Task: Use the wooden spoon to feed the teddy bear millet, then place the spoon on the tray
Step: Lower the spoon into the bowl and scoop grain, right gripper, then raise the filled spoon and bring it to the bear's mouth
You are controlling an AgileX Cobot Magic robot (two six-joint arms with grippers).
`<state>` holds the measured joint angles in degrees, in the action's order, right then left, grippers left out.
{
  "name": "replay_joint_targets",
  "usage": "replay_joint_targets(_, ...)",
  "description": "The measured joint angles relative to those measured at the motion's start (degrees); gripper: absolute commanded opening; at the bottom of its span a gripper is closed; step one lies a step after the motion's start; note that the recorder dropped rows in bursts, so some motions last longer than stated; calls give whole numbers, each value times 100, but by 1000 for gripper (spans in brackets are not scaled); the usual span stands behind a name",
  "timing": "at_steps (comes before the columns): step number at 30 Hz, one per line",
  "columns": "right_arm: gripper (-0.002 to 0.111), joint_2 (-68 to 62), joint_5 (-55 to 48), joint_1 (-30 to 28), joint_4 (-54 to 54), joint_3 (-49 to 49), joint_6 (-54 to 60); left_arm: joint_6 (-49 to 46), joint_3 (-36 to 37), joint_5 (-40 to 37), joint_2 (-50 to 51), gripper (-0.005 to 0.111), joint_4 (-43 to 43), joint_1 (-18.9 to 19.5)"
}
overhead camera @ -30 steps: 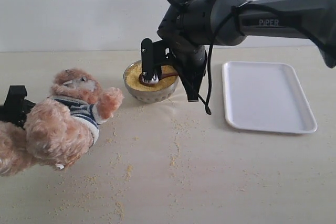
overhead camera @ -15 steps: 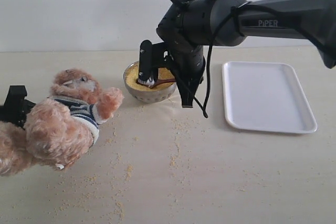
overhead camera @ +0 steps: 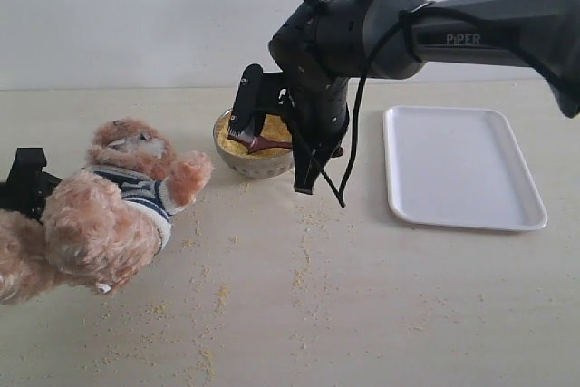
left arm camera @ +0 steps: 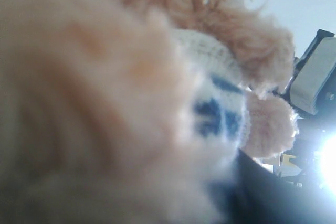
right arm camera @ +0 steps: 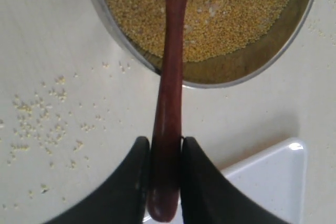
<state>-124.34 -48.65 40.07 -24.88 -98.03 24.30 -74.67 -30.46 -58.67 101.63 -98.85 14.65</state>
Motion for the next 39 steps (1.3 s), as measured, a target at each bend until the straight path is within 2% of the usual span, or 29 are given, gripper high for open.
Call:
replay_joint_targets(15,0,0,-24,0,-1,0,-945,-33,0,0,0,5,0,0)
replay_joint_targets(29,0,143,-298,-9,228,0,-1171,-144,0,21,0,5,0,0)
replay_joint_targets(39,0,617,-1015,-398,1257,0,-940,-291,0,25,0,5,0,0)
